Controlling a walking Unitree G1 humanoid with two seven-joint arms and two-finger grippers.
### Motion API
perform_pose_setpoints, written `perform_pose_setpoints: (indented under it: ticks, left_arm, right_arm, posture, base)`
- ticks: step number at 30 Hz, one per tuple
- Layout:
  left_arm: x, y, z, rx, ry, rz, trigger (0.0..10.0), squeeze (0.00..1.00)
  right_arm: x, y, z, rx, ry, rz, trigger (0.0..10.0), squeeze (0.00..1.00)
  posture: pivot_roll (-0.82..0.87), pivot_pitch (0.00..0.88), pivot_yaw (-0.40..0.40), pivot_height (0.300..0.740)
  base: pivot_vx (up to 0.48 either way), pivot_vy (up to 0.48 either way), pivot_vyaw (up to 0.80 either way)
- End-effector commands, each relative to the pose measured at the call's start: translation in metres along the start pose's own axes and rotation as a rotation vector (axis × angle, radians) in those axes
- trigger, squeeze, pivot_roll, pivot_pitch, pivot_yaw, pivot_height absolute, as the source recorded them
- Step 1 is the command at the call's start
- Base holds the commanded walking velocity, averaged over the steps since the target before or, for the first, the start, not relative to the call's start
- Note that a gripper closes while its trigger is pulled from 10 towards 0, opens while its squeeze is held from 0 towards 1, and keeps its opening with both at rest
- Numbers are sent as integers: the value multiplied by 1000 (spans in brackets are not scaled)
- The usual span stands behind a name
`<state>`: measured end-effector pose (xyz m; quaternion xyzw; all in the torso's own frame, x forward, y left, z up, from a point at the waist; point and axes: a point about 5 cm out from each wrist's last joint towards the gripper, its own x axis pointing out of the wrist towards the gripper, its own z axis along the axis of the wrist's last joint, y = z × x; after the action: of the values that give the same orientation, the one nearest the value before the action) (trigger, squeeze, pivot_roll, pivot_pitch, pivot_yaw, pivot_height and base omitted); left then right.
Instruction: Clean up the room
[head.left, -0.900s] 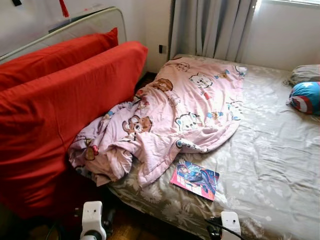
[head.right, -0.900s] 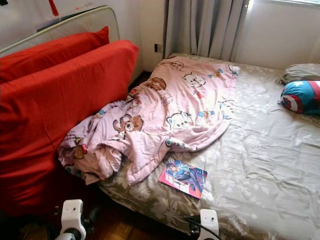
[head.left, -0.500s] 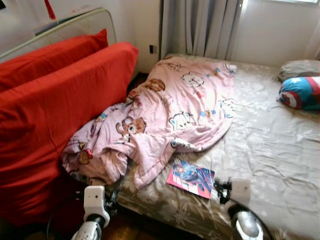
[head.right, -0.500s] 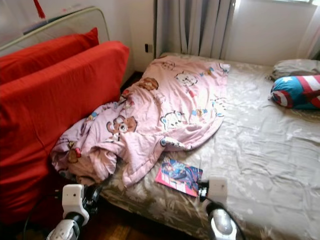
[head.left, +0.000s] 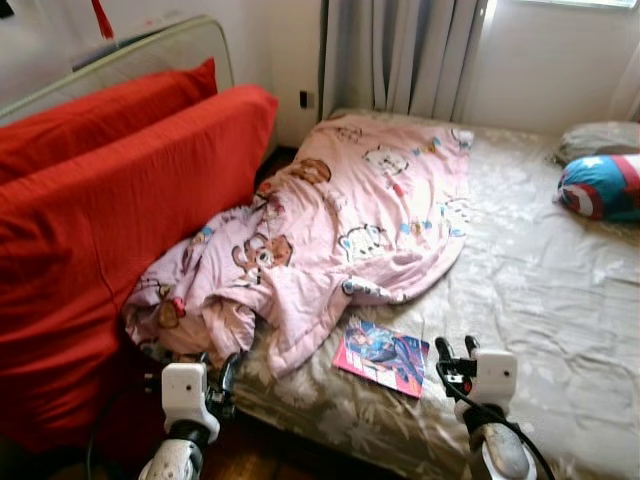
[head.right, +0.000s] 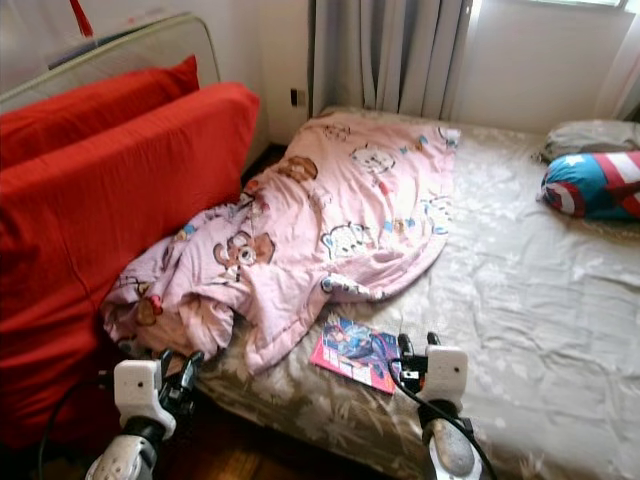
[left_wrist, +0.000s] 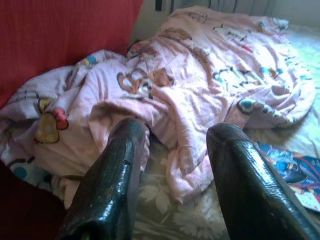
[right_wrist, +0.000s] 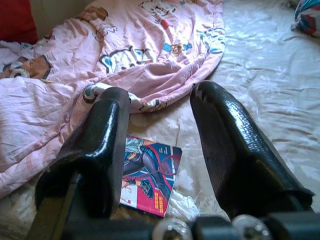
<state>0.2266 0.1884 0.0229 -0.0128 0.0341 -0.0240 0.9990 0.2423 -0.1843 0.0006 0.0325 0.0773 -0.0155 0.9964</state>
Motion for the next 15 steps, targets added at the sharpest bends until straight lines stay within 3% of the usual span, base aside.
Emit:
perform_pose_setpoints:
  ticks: [1, 12, 15]
  left_arm:
    - [0, -4, 2, -3, 8, -21, 10000, 0]
    - [3, -4, 6, -10, 39, -18, 10000, 0]
    - [4, -3, 8, -11, 39, -13, 10000, 0]
  right_arm:
    - [-2, 1, -1, 5, 5, 5, 10000, 0]
    - [-6, 5, 1, 16, 18, 13, 10000, 0]
    - [-5, 5, 3, 17, 20, 16, 10000, 0]
  posture:
    - [-46, 0, -28, 740]
    - [-53, 0, -28, 740]
    - [-48, 0, -33, 740]
  base:
    - [0, 0, 0]
    - [0, 0, 0]
    - [300, 0, 0]
